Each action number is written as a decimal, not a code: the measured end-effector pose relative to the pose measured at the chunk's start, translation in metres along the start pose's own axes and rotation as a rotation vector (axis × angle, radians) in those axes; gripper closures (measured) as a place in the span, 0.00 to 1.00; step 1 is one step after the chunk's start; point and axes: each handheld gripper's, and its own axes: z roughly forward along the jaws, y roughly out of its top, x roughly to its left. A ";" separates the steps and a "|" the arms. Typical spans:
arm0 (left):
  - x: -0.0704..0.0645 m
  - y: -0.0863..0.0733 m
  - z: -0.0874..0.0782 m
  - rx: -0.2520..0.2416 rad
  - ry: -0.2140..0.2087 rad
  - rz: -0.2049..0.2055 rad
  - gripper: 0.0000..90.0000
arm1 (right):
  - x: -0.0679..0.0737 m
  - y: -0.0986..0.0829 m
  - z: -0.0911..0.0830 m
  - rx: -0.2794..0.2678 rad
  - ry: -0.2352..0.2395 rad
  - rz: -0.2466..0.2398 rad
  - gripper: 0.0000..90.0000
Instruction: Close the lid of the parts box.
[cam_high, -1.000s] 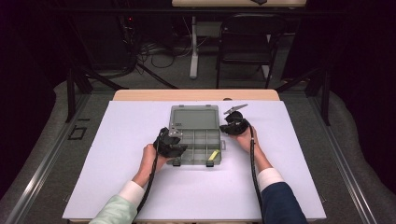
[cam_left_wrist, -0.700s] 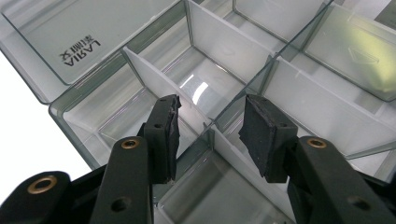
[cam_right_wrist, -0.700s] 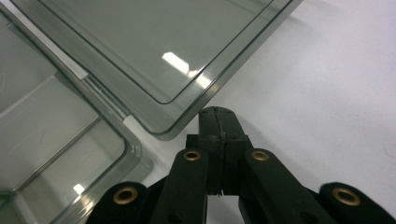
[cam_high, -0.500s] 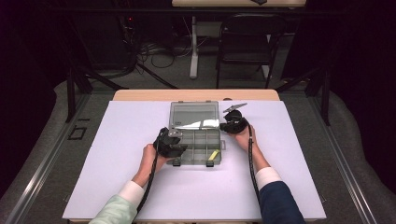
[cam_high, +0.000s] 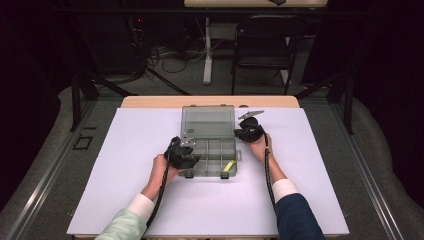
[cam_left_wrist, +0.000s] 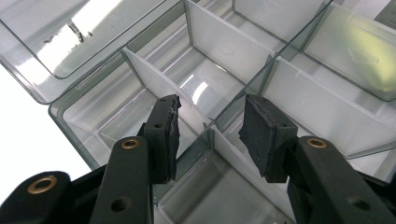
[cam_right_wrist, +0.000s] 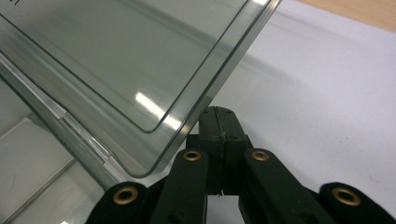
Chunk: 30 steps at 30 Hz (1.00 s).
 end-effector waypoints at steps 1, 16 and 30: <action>0.000 0.000 0.000 0.001 0.001 0.001 0.63 | 0.000 0.000 0.000 -0.011 -0.003 -0.001 1.00; 0.000 0.000 0.000 0.000 0.002 -0.002 0.63 | -0.003 0.011 -0.004 -0.073 -0.011 0.009 1.00; 0.000 0.000 0.000 0.001 0.003 0.000 0.63 | -0.001 0.016 -0.011 -0.108 -0.016 -0.030 1.00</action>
